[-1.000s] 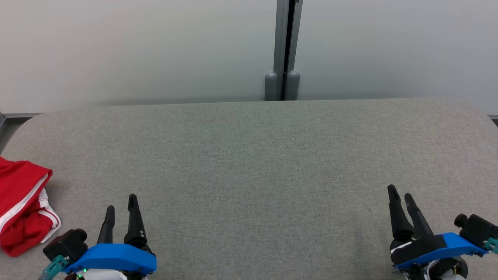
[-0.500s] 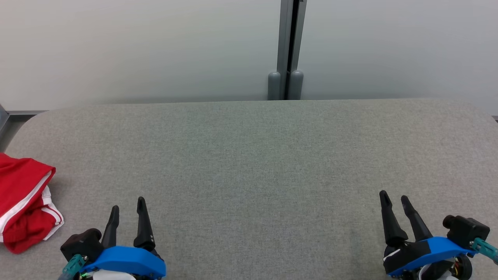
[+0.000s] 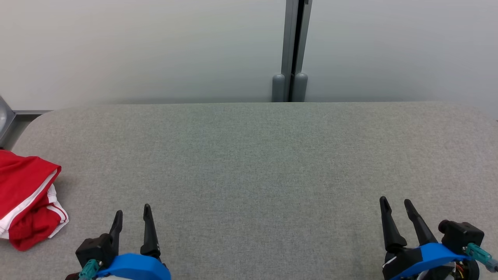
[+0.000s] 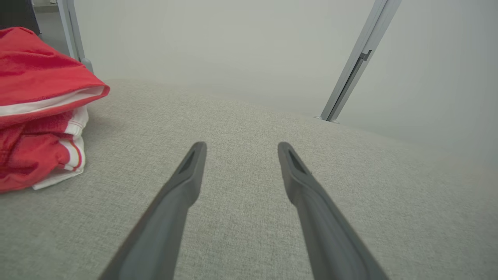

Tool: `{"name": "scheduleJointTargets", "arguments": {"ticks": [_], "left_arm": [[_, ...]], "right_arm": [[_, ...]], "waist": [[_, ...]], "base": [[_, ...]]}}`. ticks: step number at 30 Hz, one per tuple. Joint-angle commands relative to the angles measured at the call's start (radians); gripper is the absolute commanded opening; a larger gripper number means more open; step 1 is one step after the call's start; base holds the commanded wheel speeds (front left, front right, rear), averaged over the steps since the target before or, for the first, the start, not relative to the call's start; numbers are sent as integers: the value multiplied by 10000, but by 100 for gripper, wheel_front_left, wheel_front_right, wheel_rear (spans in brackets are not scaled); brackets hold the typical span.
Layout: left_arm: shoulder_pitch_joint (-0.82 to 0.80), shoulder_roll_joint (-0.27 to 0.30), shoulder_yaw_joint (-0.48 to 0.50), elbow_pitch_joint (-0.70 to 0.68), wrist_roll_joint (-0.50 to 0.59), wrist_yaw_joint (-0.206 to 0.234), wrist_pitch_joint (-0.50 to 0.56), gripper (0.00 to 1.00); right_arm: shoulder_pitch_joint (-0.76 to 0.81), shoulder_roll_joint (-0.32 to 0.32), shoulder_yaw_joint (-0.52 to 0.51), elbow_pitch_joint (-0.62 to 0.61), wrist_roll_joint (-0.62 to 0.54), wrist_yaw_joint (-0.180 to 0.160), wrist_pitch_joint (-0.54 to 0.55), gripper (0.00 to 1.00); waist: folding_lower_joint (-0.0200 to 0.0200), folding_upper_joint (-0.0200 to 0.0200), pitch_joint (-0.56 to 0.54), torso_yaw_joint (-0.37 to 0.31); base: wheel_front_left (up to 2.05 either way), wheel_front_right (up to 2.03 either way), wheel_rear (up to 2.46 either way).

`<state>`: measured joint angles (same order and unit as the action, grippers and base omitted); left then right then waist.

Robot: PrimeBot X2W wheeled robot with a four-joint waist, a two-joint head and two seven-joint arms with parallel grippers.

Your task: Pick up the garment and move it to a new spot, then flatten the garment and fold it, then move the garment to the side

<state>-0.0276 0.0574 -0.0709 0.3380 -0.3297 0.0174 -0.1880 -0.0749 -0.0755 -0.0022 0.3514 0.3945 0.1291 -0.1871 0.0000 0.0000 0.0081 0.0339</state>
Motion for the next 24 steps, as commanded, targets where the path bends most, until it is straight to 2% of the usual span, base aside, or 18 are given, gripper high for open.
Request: {"name": "scheduleJointTargets", "arguments": {"ticks": [1, 24], "left_arm": [[-33, 63, -3, -24, 308, 43, -108, 100], [-306, 89, -90, -29, 2287, 99, -588, 100]], "right_arm": [[117, -19, -72, -14, -367, 19, -117, 100], [-224, 184, -530, -499, -2560, 24, -598, 100]], "waist": [[0, 0, -15, 16], [0, 0, 25, 55]], "base": [[0, 0, 0], [0, 0, 0]]}}
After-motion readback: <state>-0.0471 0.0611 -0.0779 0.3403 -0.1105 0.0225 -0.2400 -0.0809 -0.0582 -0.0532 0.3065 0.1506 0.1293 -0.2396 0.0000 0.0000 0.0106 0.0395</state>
